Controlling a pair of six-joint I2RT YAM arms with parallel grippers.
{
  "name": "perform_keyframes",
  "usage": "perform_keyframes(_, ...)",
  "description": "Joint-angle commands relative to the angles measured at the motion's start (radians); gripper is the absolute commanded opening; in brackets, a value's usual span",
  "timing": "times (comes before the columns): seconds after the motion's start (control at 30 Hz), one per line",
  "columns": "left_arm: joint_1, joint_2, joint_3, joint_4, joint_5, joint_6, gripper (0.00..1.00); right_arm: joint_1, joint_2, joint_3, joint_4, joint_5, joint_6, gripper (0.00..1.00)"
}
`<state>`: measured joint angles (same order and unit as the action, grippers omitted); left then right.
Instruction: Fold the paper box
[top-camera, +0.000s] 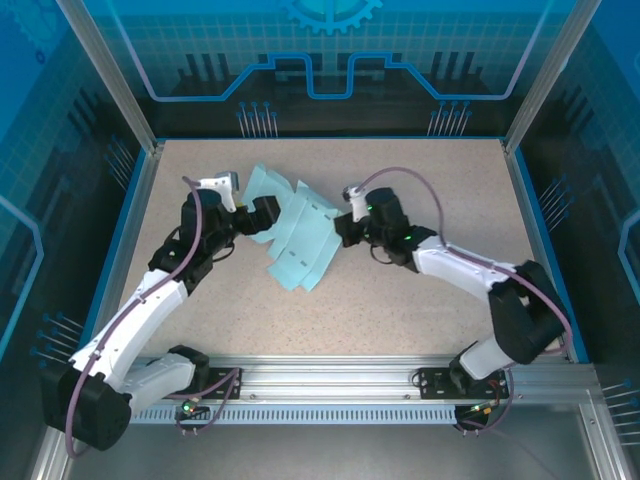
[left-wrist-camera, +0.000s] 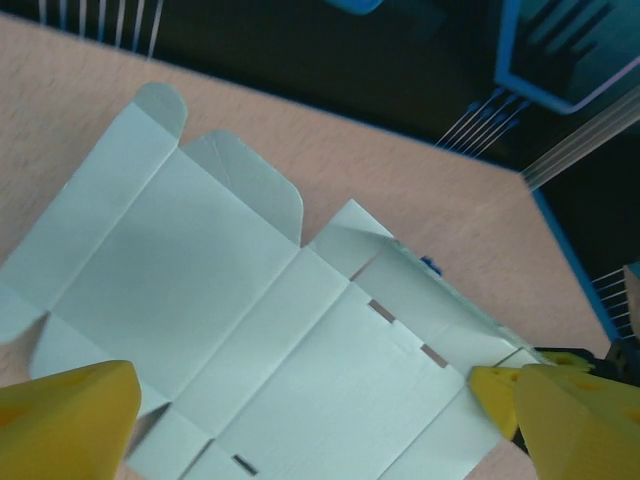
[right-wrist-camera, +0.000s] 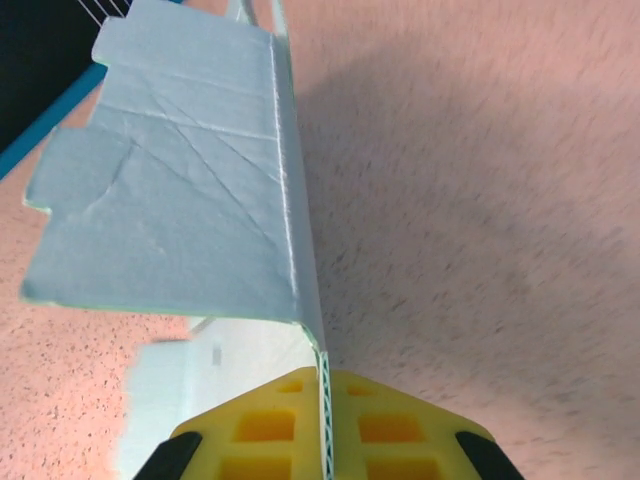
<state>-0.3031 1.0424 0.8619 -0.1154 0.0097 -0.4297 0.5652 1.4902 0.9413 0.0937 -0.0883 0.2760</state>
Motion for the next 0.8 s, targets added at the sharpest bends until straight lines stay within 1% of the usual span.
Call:
perform_keyframes(0.0, 0.001, 0.038, 0.054, 0.143, 0.1, 0.081, 0.95, -0.079, -0.076, -0.018, -0.111, -0.156, -0.17, 0.0)
perform_keyframes(0.1, -0.006, 0.079, 0.085, 0.237, 0.207, 0.193, 0.94, -0.161, -0.125, 0.009, -0.193, -0.249, -0.228, 0.0)
perform_keyframes(0.17, -0.019, 0.109, 0.131, 0.229, 0.255, 0.306, 0.93, -0.208, -0.143, 0.055, -0.276, -0.316, -0.268, 0.0)
perform_keyframes(0.27, -0.042, 0.15, 0.208, 0.166, 0.356, 0.543, 0.93, -0.268, -0.156, 0.122, -0.405, -0.389, -0.342, 0.0)
perform_keyframes(0.33, -0.06, 0.173, 0.244, 0.117, 0.391, 0.714, 0.94, -0.307, -0.162, 0.161, -0.471, -0.447, -0.384, 0.0)
perform_keyframes(0.37, -0.064, 0.182, 0.267, 0.076, 0.42, 0.785, 0.95, -0.32, -0.163, 0.18, -0.494, -0.469, -0.399, 0.0)
perform_keyframes(0.43, -0.08, 0.215, 0.362, -0.095, 0.47, 0.955, 0.95, -0.336, -0.159, 0.235, -0.566, -0.509, -0.447, 0.0)
perform_keyframes(0.53, -0.111, 0.255, 0.488, -0.297, 0.474, 1.163, 0.97, -0.336, -0.137, 0.332, -0.681, -0.56, -0.521, 0.0)
perform_keyframes(0.6, -0.123, 0.272, 0.55, -0.373, 0.459, 1.225, 0.98, -0.332, -0.128, 0.382, -0.737, -0.59, -0.556, 0.0)
perform_keyframes(0.67, -0.123, 0.282, 0.588, -0.411, 0.479, 1.263, 0.99, -0.32, -0.134, 0.402, -0.752, -0.616, -0.577, 0.0)
perform_keyframes(0.77, -0.136, 0.3, 0.626, -0.477, 0.476, 1.342, 0.99, -0.282, -0.138, 0.435, -0.806, -0.61, -0.632, 0.0)
